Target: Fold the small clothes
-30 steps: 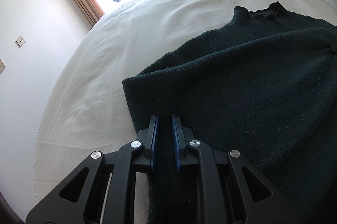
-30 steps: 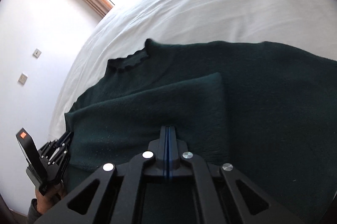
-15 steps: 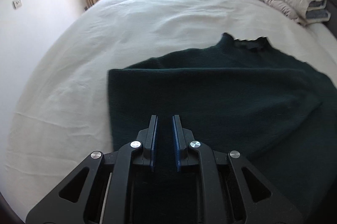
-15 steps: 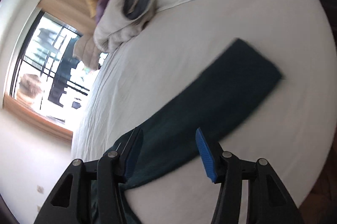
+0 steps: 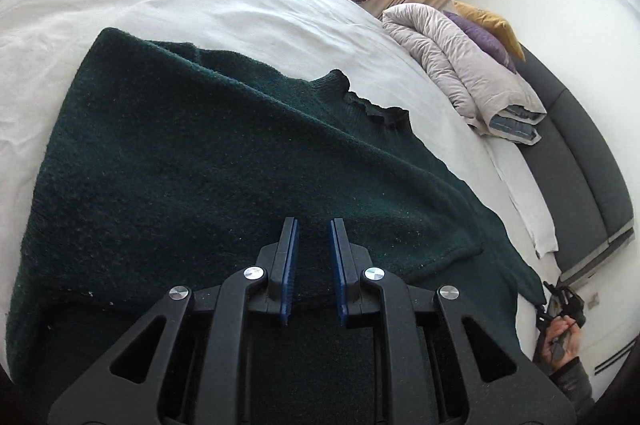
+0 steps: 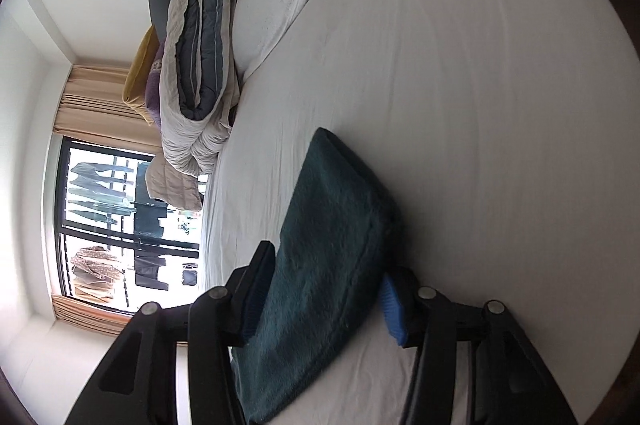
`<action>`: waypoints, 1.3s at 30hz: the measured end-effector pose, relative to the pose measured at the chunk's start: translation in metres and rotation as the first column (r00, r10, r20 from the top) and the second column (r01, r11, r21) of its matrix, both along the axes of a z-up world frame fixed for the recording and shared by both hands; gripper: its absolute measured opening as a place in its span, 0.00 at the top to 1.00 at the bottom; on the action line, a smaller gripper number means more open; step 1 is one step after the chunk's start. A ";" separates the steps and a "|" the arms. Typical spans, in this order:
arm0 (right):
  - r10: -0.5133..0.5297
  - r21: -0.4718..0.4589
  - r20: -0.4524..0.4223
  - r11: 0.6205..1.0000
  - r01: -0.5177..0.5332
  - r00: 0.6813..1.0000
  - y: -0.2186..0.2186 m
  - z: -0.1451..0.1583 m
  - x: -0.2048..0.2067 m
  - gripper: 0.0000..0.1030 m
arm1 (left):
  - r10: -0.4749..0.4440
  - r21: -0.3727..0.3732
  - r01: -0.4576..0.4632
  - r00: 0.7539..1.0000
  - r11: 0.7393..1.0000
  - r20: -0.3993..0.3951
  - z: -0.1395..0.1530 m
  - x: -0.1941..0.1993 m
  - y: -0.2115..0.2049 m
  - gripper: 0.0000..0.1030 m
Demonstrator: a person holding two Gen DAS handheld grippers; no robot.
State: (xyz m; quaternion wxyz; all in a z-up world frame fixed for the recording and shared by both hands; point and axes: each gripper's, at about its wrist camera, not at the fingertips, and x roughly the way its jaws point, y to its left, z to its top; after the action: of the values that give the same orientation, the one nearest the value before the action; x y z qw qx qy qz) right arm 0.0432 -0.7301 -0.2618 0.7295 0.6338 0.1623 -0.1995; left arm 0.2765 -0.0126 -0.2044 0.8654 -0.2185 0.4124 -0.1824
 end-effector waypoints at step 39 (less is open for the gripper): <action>0.806 -0.546 -0.342 0.247 -0.801 0.482 0.454 0.086 0.183 0.41 | -0.167 -0.204 0.129 0.969 0.970 -0.181 0.025 0.037 -0.059 0.08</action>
State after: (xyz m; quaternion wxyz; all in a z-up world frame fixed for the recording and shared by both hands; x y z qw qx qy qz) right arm 0.2266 -0.2765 -0.1761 0.8955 0.1688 0.3792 0.1606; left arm 0.3137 -0.0712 -0.1798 0.7794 -0.2857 0.4917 -0.2630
